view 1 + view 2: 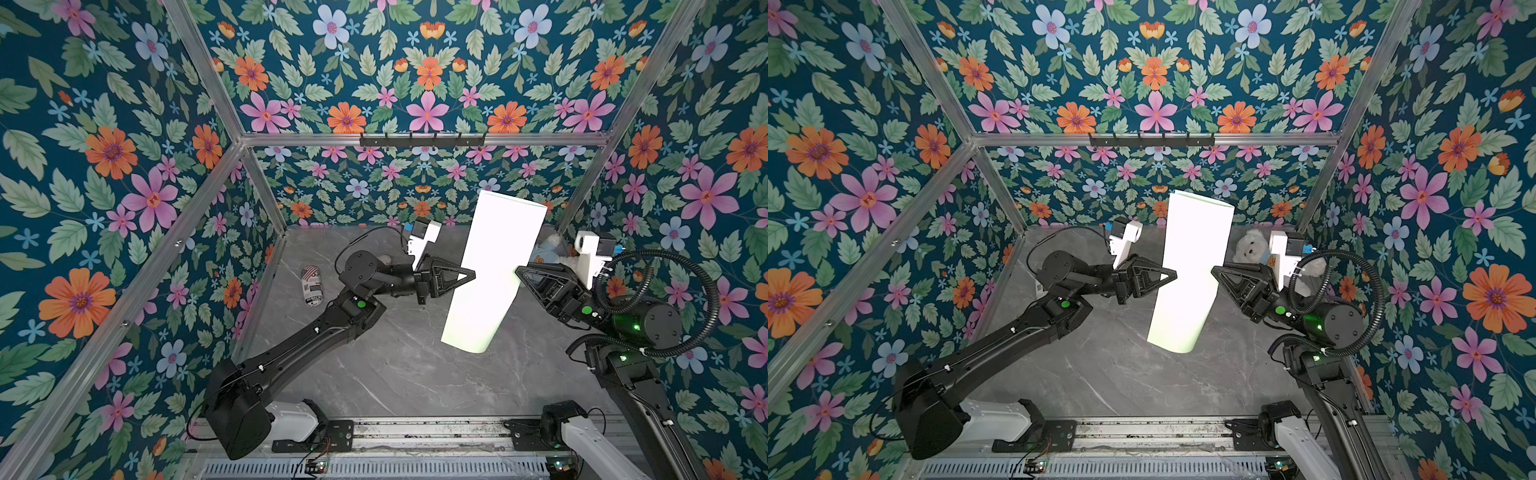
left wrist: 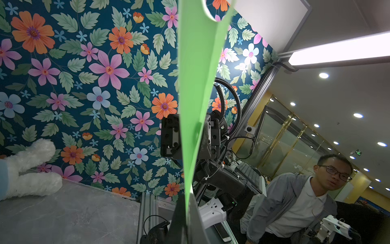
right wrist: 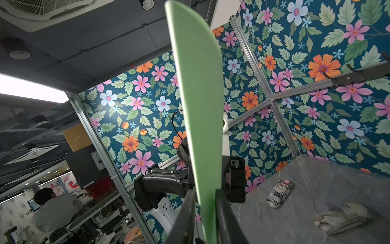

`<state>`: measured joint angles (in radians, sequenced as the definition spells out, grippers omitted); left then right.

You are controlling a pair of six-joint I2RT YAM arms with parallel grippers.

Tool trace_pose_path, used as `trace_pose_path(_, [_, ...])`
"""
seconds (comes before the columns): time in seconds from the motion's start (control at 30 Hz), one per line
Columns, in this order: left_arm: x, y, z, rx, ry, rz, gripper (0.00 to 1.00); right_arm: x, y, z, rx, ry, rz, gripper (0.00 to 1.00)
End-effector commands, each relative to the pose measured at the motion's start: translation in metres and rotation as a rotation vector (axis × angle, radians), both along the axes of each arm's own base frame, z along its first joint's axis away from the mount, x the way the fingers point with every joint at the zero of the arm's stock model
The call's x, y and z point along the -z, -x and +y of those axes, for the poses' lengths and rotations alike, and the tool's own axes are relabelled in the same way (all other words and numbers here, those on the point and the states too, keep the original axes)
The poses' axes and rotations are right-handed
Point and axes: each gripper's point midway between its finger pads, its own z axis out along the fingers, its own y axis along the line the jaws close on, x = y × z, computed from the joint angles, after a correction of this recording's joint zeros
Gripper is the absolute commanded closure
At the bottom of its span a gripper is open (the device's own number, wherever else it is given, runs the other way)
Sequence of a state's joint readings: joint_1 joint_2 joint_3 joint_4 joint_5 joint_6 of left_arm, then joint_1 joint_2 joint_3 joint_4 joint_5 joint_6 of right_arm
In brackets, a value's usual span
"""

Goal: Fold the rectangular paper in half along the long edge
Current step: Fold the paper.

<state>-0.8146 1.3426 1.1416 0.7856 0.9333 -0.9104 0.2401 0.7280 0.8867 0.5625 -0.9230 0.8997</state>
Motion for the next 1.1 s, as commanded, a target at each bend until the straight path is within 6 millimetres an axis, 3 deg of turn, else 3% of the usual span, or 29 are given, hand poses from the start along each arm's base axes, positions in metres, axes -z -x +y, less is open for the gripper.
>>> trace_pose_path(0.0, [-0.012,0.001,0.003,-0.008,0.043,-0.032,1.0,0.001,0.006,0.001,-0.026,0.003,-0.01,0.95])
trace_pose_path(0.07, [-0.013,0.001,0.003,-0.01,0.045,-0.034,1.0,0.002,0.006,0.002,-0.028,0.005,-0.004,0.9])
trace_pose_path(0.1, [-0.015,0.001,0.003,-0.009,0.049,-0.036,1.0,0.003,0.005,0.001,-0.027,0.006,0.001,0.72])
trace_pose_path(0.13, [-0.015,0.001,0.003,-0.009,0.049,-0.035,1.0,0.004,0.005,0.002,-0.026,0.007,0.005,0.63])
trace_pose_path(0.2, [-0.016,0.002,0.003,-0.01,0.052,-0.039,1.0,0.006,0.004,0.002,-0.024,0.013,0.008,0.59])
trace_pose_path(0.23, [-0.017,0.002,0.004,-0.01,0.054,-0.041,1.0,0.007,0.003,0.002,-0.02,0.016,0.011,0.62])
trace_pose_path(0.37, [-0.018,0.002,0.004,-0.011,0.054,-0.04,1.0,0.009,0.001,0.002,-0.018,0.014,0.016,0.96])
trace_pose_path(0.4, [-0.019,0.003,0.004,-0.01,0.057,-0.042,1.0,0.01,0.002,0.002,-0.017,0.013,0.016,1.0])
trace_pose_path(0.47, [-0.02,0.003,0.005,-0.011,0.058,-0.043,1.0,0.01,0.001,0.002,-0.017,0.012,0.018,1.0])
trace_pose_path(0.5, [-0.02,0.003,0.006,-0.014,0.059,-0.044,1.0,0.011,0.001,0.002,-0.017,0.012,0.021,0.87])
trace_pose_path(0.53, [-0.021,0.003,0.006,-0.018,0.061,-0.048,1.0,0.011,0.0,0.002,-0.016,0.011,0.026,0.67])
trace_pose_path(0.57, [-0.021,0.003,0.007,-0.022,0.06,-0.048,1.0,0.013,0.0,0.002,-0.02,0.014,0.031,0.58])
trace_pose_path(0.93, [-0.027,0.0,0.007,-0.041,0.07,-0.054,1.0,0.025,0.002,0.01,-0.058,0.026,0.054,0.59])
trace_pose_path(1.0, [-0.027,-0.002,0.007,-0.046,0.071,-0.053,1.0,0.025,0.005,0.014,-0.068,0.03,0.055,0.63])
trace_pose_path(1.07, [-0.027,-0.003,0.006,-0.051,0.071,-0.051,1.0,0.026,0.006,0.016,-0.069,0.039,0.057,0.74])
